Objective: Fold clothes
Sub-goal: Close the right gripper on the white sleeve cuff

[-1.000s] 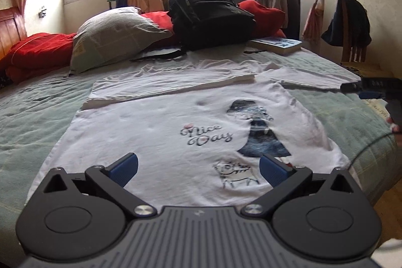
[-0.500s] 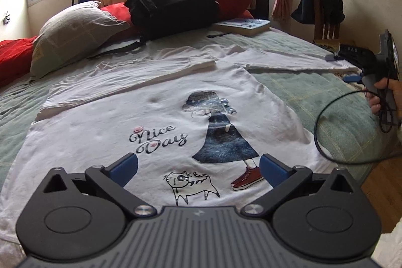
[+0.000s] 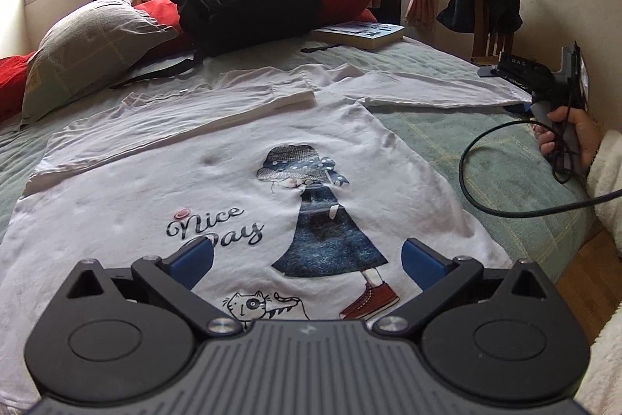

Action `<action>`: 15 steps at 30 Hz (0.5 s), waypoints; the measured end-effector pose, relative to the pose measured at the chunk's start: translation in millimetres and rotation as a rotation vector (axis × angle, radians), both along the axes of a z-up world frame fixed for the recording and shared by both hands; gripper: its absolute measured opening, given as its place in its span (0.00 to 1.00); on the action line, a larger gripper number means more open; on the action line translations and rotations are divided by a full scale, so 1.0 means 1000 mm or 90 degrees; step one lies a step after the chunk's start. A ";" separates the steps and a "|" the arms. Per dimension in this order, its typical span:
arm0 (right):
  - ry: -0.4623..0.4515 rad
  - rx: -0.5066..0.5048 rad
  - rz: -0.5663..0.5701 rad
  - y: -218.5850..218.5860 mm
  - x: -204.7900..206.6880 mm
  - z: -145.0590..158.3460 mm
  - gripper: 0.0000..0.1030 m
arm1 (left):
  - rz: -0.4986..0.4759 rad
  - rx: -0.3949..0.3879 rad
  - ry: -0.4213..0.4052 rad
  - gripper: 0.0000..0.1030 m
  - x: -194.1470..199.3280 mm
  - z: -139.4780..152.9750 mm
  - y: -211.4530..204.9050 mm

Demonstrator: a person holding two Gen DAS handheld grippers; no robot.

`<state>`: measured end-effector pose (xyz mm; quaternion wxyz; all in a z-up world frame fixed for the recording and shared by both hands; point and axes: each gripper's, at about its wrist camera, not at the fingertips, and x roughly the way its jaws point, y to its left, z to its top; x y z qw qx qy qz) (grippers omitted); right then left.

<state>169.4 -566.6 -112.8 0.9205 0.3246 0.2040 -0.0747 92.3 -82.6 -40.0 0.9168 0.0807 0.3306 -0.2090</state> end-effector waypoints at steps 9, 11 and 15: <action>-0.006 -0.003 -0.030 -0.011 0.029 -0.001 1.00 | -0.012 -0.006 0.002 0.99 0.006 0.002 -0.004; -0.010 0.008 -0.033 -0.016 0.034 -0.001 1.00 | -0.015 -0.009 -0.002 0.99 0.006 0.003 -0.004; -0.009 0.037 -0.048 -0.017 0.034 0.005 1.00 | -0.009 -0.011 -0.012 0.99 0.005 0.006 0.002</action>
